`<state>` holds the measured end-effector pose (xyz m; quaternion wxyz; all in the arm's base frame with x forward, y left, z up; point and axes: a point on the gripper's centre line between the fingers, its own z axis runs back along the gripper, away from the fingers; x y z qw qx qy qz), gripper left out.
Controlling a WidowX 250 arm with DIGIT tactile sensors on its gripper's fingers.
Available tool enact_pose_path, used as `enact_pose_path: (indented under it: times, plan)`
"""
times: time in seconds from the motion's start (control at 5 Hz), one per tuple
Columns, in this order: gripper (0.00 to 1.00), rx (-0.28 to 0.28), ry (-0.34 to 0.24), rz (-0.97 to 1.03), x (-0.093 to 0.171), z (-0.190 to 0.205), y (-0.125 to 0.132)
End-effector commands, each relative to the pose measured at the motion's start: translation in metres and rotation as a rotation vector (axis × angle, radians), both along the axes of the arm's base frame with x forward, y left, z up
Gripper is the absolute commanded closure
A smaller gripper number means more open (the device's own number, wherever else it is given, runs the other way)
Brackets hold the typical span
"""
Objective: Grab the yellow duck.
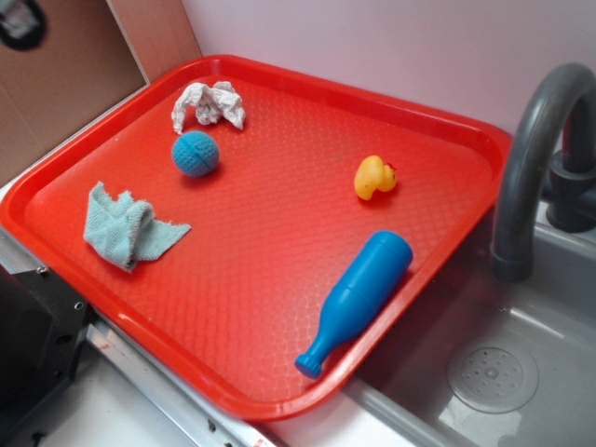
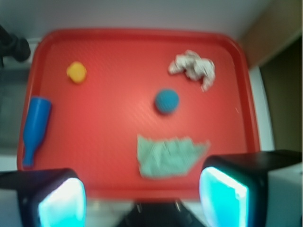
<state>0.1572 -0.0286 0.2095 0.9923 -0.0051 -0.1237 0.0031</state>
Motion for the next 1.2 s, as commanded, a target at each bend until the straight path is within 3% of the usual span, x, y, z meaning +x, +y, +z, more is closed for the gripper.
enact_pose_path:
  times: [0.0, 0.2, 0.4, 0.6, 0.8, 1.0]
  plan:
    - [0.0, -0.018, -0.091, -0.183, 0.055, -0.021, -0.034]
    - [0.0, -0.007, -0.078, -0.217, 0.082, -0.036, -0.048]
    - [0.0, -0.027, -0.028, -0.215, 0.117, -0.061, -0.065]
    - [0.0, -0.025, -0.017, -0.242, 0.134, -0.076, -0.073]
    - [0.0, -0.064, 0.033, -0.359, 0.154, -0.104, -0.096]
    - [0.0, -0.092, 0.095, -0.427, 0.156, -0.127, -0.11]
